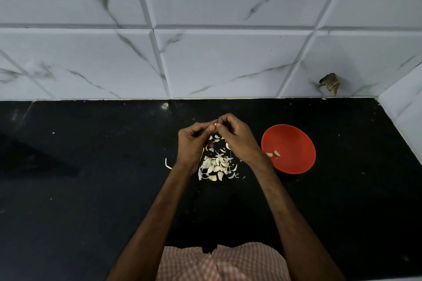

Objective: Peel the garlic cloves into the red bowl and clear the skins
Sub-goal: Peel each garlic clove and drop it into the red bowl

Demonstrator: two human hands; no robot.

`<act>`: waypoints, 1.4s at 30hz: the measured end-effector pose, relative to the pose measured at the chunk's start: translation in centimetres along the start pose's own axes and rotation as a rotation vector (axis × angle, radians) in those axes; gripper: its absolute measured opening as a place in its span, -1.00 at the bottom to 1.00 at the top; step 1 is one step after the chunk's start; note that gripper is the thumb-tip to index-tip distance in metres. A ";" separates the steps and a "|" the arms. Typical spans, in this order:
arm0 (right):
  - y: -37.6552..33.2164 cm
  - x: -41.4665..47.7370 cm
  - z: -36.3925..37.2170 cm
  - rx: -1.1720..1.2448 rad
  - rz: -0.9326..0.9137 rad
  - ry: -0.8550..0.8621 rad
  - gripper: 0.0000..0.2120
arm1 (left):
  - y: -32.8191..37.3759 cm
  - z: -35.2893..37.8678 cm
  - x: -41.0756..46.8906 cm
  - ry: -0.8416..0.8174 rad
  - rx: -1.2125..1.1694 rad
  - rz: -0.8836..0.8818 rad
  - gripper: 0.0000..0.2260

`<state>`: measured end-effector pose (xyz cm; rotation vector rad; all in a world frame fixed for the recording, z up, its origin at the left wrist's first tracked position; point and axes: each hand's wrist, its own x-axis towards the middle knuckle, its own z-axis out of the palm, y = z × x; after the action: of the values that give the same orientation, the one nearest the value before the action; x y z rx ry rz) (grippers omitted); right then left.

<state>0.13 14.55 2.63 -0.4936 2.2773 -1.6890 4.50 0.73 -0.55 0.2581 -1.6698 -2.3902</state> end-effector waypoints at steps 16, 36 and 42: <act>0.6 0.0 1.2 -0.032 -0.085 0.084 -0.98 | 0.4 1.0 -0.3 0.056 -0.267 -0.289 -0.72; 0.4 -0.3 0.5 -0.053 -0.169 0.181 -0.86 | 0.9 1.2 -0.1 0.113 -0.355 -0.435 -0.77; 0.5 -0.2 1.2 -0.142 -0.207 0.299 -0.90 | 0.7 0.9 -0.2 0.097 -0.273 -0.411 -0.85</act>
<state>0.73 13.71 1.75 -0.5563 2.6537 -1.8105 4.52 1.33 0.39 0.7165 -1.3282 -2.8061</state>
